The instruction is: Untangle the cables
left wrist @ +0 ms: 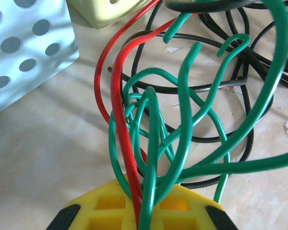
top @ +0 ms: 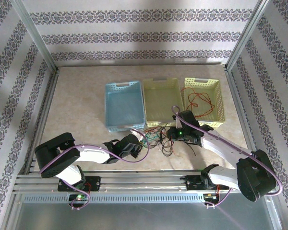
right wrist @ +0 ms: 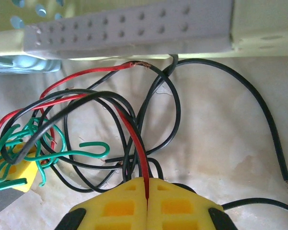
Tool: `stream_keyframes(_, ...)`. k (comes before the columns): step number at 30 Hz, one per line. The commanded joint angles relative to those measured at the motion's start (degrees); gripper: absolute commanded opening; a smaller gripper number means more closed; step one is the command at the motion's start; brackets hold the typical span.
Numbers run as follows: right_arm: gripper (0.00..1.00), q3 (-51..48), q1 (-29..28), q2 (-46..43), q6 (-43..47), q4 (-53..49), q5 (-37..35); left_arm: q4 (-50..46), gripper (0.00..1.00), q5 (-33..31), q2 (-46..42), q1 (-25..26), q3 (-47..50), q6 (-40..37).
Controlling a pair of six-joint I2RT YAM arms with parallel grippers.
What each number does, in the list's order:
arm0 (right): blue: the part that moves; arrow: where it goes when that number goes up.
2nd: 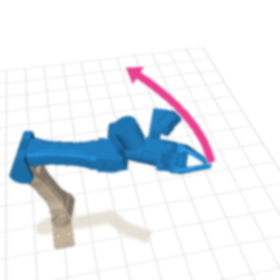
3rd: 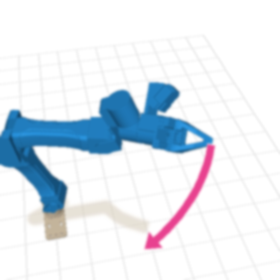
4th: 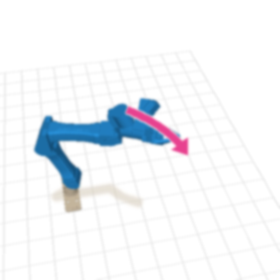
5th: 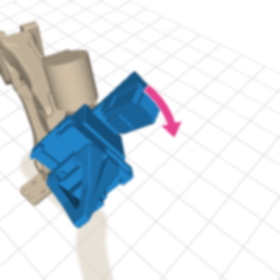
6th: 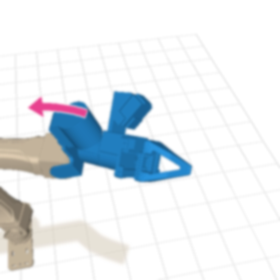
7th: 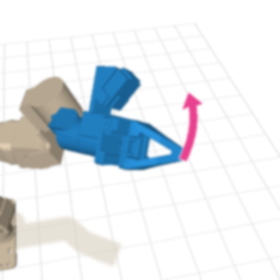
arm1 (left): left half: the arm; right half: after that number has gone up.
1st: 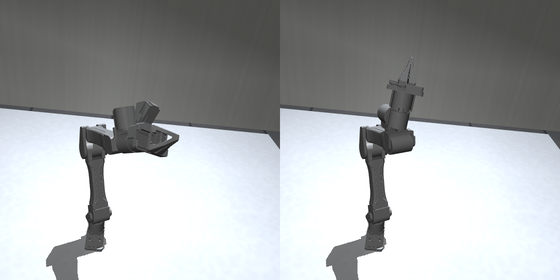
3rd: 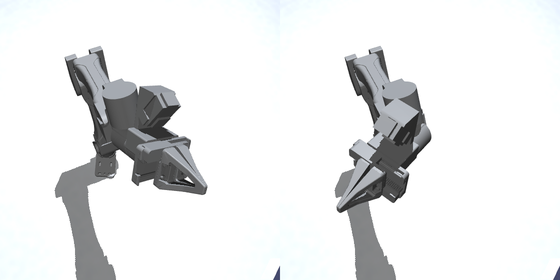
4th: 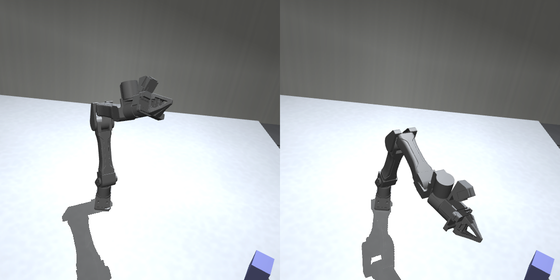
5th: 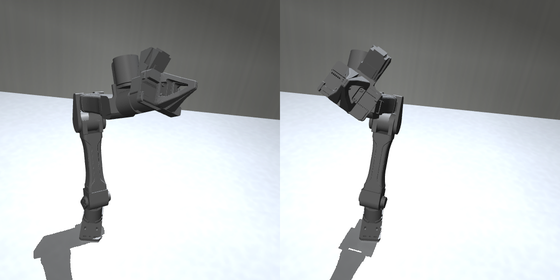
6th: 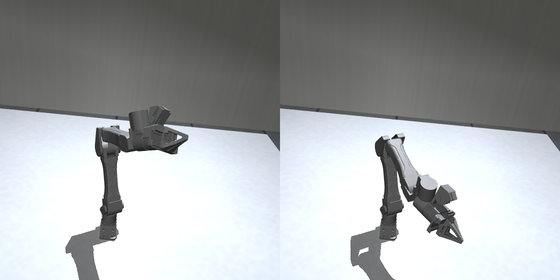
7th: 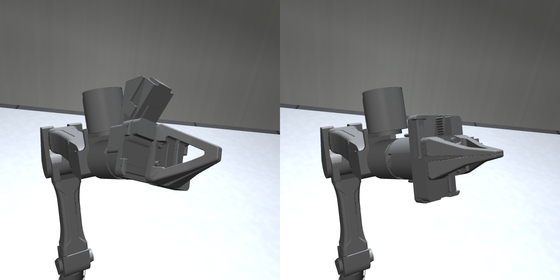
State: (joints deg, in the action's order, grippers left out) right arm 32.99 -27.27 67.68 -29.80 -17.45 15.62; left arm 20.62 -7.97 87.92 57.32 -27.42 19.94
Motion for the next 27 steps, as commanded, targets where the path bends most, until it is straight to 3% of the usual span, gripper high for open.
stream_keyframes(1,0.0,2.63,-1.02,-3.75,-0.17,-0.48,-3.76,-4.71,0.0,1.15,2.17,0.42,0.7,-0.43)
stream_keyframes(13,0.0,14.47,-1.55,-21.57,0.62,-3.44,-21.74,-4.63,0.09,-0.68,1.99,0.42,1.49,1.1)
stream_keyframes(21,0.0,21.82,-1.55,-25.05,4.31,-3.64,-30.16,-4.89,0.22,-0.91,2.42,0.45,1.75,1.92)
stream_keyframes(27,0.0,26.74,-1.54,-25.9,7.97,-2.89,-34.51,-4.63,0.22,-1.23,2.83,0.38,1.93,2.26)
